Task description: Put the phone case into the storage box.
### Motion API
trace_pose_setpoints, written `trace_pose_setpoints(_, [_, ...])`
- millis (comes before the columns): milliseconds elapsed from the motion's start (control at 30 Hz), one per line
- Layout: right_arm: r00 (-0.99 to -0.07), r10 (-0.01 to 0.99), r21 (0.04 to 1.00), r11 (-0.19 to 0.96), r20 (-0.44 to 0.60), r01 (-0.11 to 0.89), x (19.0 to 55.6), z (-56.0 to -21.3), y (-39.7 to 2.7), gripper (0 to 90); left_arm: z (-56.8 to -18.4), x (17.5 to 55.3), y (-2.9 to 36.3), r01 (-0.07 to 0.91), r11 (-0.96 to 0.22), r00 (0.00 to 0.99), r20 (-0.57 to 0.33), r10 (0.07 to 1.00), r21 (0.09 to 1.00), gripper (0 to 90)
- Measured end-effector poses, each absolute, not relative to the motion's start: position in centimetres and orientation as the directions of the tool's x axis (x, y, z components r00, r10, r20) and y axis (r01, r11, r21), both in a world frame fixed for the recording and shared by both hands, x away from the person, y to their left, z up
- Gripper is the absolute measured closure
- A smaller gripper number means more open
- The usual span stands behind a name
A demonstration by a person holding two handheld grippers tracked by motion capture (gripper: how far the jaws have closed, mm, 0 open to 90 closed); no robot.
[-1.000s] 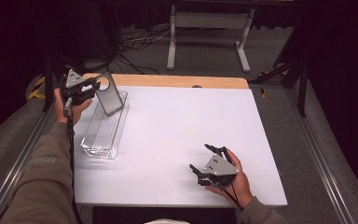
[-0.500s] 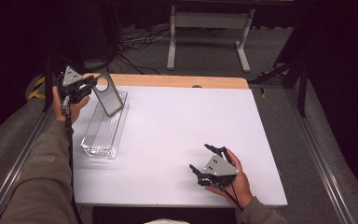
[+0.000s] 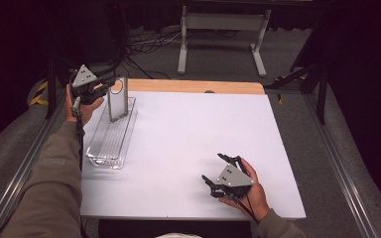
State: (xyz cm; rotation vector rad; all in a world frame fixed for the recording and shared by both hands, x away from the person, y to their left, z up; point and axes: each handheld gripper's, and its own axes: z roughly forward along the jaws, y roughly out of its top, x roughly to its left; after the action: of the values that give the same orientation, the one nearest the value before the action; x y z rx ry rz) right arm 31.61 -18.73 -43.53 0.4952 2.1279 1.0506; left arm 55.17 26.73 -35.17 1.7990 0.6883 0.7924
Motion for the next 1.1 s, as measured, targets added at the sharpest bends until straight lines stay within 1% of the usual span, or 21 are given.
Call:
trace_pose_setpoints(33, [-0.682,0.598,0.8,0.599,-0.42,0.032,31.6,-43.6,-18.7,18.9,-35.1,55.4,26.7,0.094,-0.323,0.636,0.193,0.747,0.942,78.9])
trace_pose_setpoints(133, [-0.682,0.598,0.797,0.603,-0.422,0.035,31.7,-43.6,-18.6,18.9,-35.2,56.0,26.3,0.094,-0.347,0.643,0.209,0.737,0.933,78.8])
trace_pose_setpoints(267, [-0.683,0.596,0.795,0.606,-0.423,0.036,31.7,-43.7,-18.6,19.0,-35.4,56.6,26.3,0.104,-0.345,0.624,0.209,0.753,0.933,76.5])
trace_pose_setpoints(367, [-0.686,0.594,0.793,0.607,-0.42,0.04,31.7,-43.8,-18.5,19.0,-35.5,56.7,26.3,0.115,-0.364,0.598,0.228,0.768,0.924,74.6])
trace_pose_setpoints(433, [-0.687,0.592,0.793,0.608,-0.42,0.039,31.7,-43.8,-18.4,19.0,-35.5,56.8,26.3,0.12,-0.373,0.589,0.236,0.773,0.92,71.5])
trace_pose_setpoints(567, [-0.69,0.588,0.789,0.612,-0.422,0.039,31.7,-43.9,-18.4,19.1,-35.4,56.9,26.7,0.133,-0.384,0.581,0.242,0.777,0.914,72.0])
trace_pose_setpoints(633, [-0.69,0.588,0.79,0.612,-0.422,0.038,31.7,-43.8,-18.4,19.1,-35.4,56.9,26.7,0.137,-0.387,0.567,0.248,0.786,0.912,70.7])
trace_pose_setpoints(667, [-0.691,0.587,0.79,0.612,-0.42,0.039,31.7,-43.8,-18.4,19.1,-35.4,56.9,26.7,0.14,-0.387,0.552,0.252,0.795,0.912,66.1])
trace_pose_setpoints(700, [-0.691,0.587,0.79,0.612,-0.421,0.039,31.7,-43.8,-18.4,19.1,-35.4,56.9,26.9,0.142,-0.383,0.555,0.247,0.795,0.913,63.7])
trace_pose_setpoints(733, [-0.692,0.587,0.79,0.612,-0.421,0.038,31.7,-43.8,-18.4,19.1,-35.4,56.8,26.9,0.15,-0.383,0.547,0.246,0.8,0.911,64.9])
trace_pose_setpoints(800, [-0.692,0.586,0.791,0.611,-0.421,0.037,31.6,-43.8,-18.4,19.1,-35.4,56.8,27.0,0.155,-0.382,0.546,0.244,0.802,0.911,62.8])
trace_pose_setpoints(933, [-0.693,0.586,0.791,0.611,-0.42,0.037,31.6,-43.8,-18.4,19.1,-35.4,56.4,27.4,0.167,-0.366,0.541,0.225,0.81,0.916,61.3])
trace_pose_setpoints(1100, [-0.692,0.585,0.79,0.612,-0.422,0.036,31.6,-43.8,-18.3,19.1,-35.8,55.8,28.3,0.181,-0.353,0.524,0.214,0.824,0.918,61.6])
